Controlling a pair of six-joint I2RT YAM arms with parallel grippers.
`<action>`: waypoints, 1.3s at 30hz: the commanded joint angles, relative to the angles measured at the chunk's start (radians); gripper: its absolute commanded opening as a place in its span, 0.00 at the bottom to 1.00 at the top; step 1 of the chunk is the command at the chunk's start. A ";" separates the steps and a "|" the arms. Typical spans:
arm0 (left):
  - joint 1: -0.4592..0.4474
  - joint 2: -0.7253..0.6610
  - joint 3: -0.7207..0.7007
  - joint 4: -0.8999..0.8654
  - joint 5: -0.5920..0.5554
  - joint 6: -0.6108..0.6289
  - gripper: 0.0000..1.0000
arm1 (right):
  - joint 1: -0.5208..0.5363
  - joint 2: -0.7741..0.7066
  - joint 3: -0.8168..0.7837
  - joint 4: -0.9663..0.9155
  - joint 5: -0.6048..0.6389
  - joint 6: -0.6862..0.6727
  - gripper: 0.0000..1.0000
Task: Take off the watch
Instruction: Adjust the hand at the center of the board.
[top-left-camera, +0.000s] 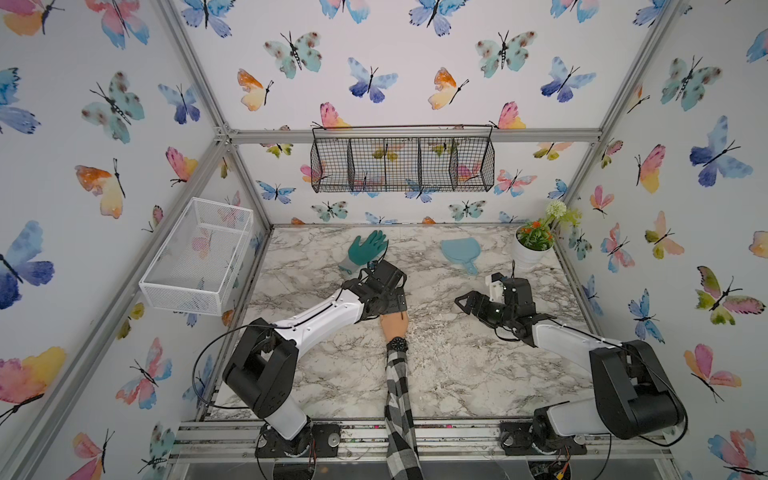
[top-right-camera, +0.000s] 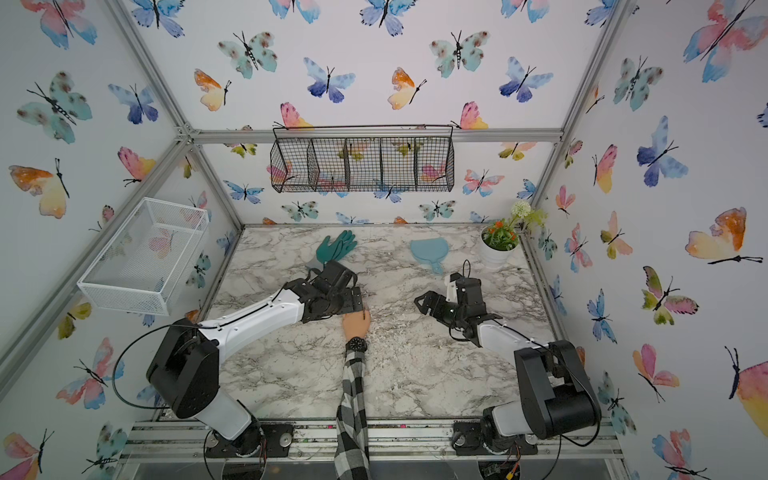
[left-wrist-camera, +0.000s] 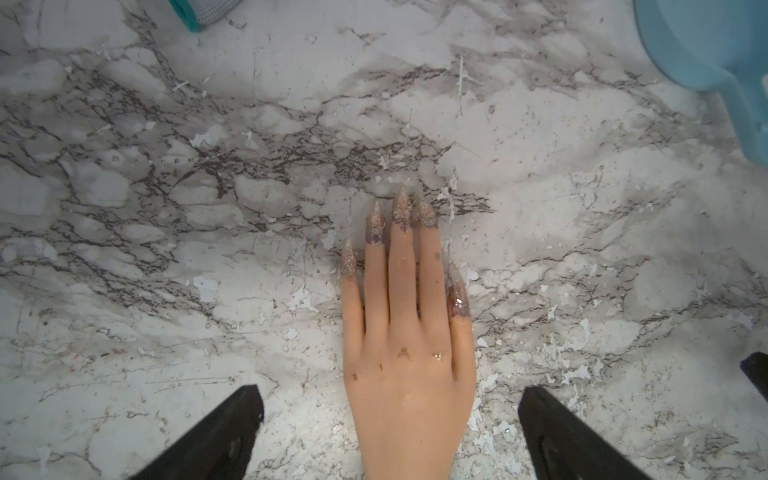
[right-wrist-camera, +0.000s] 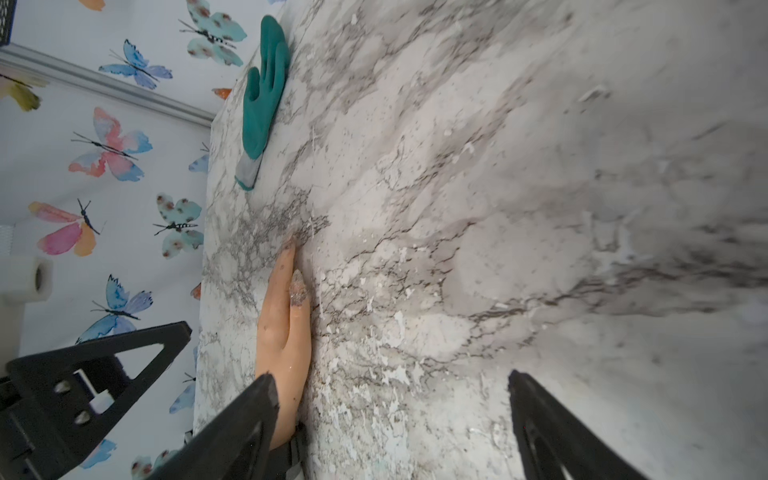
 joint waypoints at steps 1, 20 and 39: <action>0.001 0.023 0.016 -0.047 0.018 -0.012 1.00 | 0.055 0.028 0.017 0.044 -0.012 0.042 0.89; -0.335 -0.183 -0.195 -0.144 -0.038 -0.271 1.00 | 0.149 0.102 0.097 0.006 0.085 0.147 0.89; -0.391 -0.036 -0.194 -0.146 -0.081 -0.355 0.94 | 0.150 0.124 0.199 -0.132 0.216 0.227 0.91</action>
